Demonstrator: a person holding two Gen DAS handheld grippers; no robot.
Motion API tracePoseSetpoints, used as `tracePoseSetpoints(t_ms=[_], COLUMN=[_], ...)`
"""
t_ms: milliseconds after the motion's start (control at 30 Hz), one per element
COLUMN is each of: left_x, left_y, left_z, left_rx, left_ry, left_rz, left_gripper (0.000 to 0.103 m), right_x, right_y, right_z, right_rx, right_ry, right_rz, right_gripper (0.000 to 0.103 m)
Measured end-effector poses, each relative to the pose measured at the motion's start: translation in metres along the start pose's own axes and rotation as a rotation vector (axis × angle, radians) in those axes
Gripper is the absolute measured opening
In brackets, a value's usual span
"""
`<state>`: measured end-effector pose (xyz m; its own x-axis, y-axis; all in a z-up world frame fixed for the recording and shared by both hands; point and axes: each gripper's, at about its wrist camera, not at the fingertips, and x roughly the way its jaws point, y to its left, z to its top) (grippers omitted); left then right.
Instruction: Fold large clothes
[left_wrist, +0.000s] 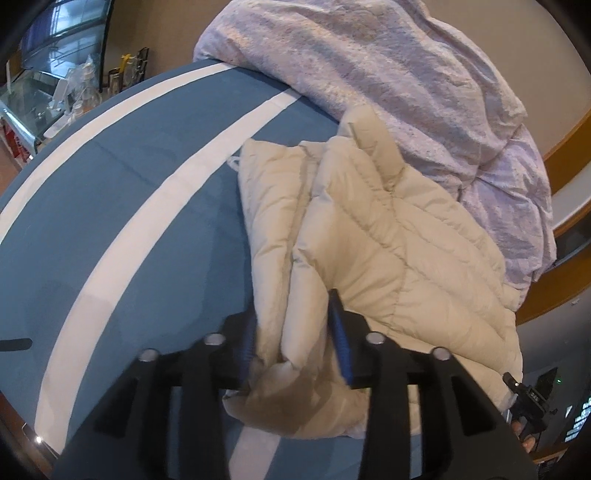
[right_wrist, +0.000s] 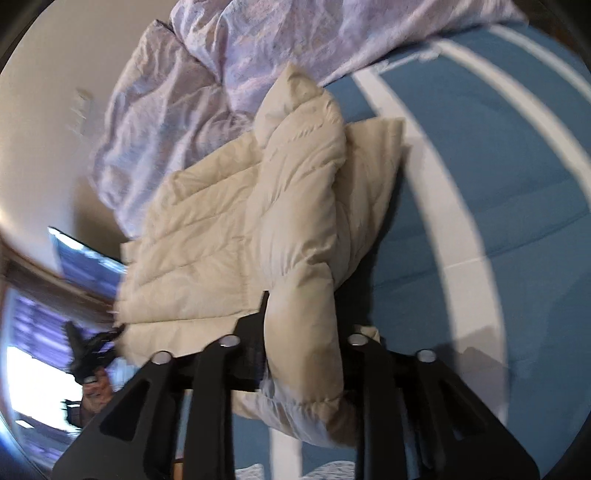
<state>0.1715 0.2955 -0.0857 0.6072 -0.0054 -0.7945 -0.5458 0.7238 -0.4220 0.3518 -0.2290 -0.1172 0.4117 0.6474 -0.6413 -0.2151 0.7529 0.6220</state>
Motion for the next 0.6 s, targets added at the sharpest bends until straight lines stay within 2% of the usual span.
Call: tracePoseSetpoints(t_ms=[33, 67, 100, 167, 233, 300, 433, 600], left_x=[0.001, 0.002, 0.003, 0.005, 0.008, 0.012, 0.018, 0.021], left_y=[0.001, 0.001, 0.002, 0.005, 0.007, 0.008, 0.005, 0.000], left_z=[0.000, 0.000, 0.000, 0.001, 0.002, 0.003, 0.002, 0.001], left_rx=[-0.003, -0.006, -0.012, -0.027, -0.050, -0.073, -0.107, -0.119], left_ry=[-0.001, -0.001, 0.001, 0.004, 0.004, 0.012, 0.013, -0.004], left_rz=[0.019, 0.025, 0.026, 0.020, 0.007, -0.009, -0.041, -0.055], left_gripper=[0.055, 0.063, 0.070, 0.081, 0.084, 0.084, 0.084, 0.084], right_x=[-0.005, -0.011, -0.021, -0.031, -0.034, -0.029, 0.004, 0.047], right_y=[0.004, 0.009, 0.018, 0.031, 0.048, 0.066, 0.112, 0.154], right_z=[0.001, 0.002, 0.003, 0.003, 0.002, -0.001, -0.014, -0.034], right_rx=[-0.020, -0.047, -0.087, -0.125, -0.168, -0.218, -0.342, -0.446], right_ry=[-0.029, -0.070, -0.138, -0.213, -0.251, -0.254, -0.225, -0.204], right_rz=[-0.065, -0.128, -0.210, -0.281, -0.286, -0.266, -0.230, -0.240], right_gripper=[0.045, 0.051, 0.052, 0.053, 0.053, 0.053, 0.053, 0.052])
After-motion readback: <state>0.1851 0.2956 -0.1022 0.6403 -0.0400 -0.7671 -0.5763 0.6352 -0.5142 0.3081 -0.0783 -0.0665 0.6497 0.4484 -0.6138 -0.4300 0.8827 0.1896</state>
